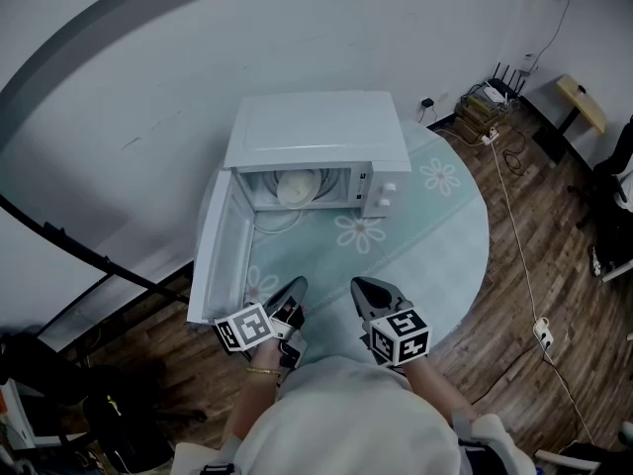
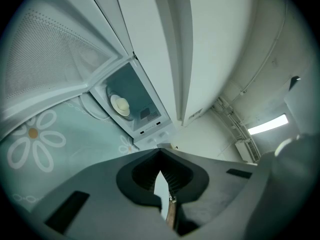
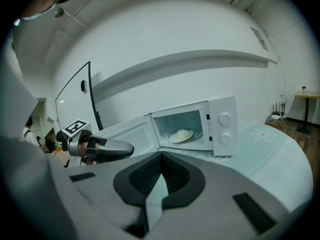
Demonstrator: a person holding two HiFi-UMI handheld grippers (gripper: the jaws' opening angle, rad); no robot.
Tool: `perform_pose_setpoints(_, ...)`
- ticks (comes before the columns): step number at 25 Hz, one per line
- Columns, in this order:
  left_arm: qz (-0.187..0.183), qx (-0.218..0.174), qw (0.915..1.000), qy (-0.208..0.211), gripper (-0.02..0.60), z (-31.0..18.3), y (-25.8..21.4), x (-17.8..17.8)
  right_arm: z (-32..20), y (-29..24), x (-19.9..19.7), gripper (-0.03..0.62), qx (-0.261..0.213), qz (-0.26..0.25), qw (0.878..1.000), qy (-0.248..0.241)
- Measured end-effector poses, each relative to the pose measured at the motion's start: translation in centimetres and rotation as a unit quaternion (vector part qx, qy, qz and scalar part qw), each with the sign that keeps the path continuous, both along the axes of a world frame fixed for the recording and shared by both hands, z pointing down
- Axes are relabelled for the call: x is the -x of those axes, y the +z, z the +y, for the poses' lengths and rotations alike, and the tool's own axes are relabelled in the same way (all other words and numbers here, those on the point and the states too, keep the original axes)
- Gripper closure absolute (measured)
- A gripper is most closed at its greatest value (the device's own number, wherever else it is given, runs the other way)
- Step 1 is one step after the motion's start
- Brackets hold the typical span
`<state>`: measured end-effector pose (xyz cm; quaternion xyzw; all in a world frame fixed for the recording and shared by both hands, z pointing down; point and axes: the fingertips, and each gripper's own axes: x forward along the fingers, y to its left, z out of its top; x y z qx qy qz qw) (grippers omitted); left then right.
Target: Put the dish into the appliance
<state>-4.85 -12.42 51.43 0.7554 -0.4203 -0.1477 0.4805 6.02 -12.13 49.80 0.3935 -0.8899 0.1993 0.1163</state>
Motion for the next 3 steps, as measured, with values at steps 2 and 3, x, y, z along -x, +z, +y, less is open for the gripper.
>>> perform_pose_setpoints(2,0.002,0.001,1.0000,0.001,0.569,0.03,0.02,-0.12,-0.01,-0.04,-0.03,0.589,0.000,0.000,1.000,0.000)
perform_pose_setpoints(3,0.004,0.002,1.0000,0.001,0.569,0.05,0.02,-0.17,-0.02,-0.06,-0.04,0.589,0.000,0.000,1.000,-0.001)
